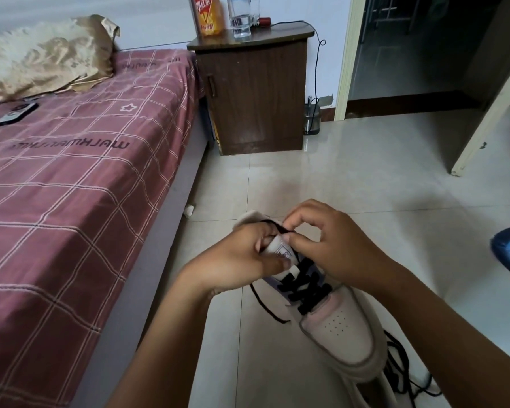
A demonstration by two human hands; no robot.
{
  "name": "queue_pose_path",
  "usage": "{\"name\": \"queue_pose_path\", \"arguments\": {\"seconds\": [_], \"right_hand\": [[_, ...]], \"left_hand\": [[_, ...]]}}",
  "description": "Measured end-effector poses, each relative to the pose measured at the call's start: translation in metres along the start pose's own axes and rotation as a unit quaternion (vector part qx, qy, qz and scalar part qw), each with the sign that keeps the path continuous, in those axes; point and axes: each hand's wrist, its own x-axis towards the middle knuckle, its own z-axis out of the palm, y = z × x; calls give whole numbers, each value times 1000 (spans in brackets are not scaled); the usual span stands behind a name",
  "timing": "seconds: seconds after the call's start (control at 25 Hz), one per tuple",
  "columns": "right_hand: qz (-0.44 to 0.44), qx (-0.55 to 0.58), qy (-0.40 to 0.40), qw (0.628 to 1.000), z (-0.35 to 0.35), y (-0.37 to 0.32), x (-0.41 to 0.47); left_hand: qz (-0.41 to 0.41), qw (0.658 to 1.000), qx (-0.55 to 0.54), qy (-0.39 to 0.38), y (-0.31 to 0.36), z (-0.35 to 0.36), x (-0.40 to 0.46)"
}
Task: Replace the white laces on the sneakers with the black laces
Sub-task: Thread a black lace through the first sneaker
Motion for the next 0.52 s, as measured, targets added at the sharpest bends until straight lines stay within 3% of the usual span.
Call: {"name": "queue_pose_path", "arguments": {"seconds": [0.08,0.12,0.2,0.28,0.4,0.52], "right_hand": [[86,130,45,987,5,2,1],[141,235,64,960,6,3,2],[222,472,66,850,6,8,8],[254,616,58,743,-1,17,13],[287,667,127,676,-18,39,20],[297,666,211,651,-36,72,19]], "left_hand": [[4,1000,-1,18,-2,-2,2],[6,1000,5,26,-3,-3,4],[8,999,21,28,-9,-3,7],[-20,998,60,20,-16,-1,11],[-60,991,116,15,-30,2,12],[-99,986,132,35,-45,-2,12]]}}
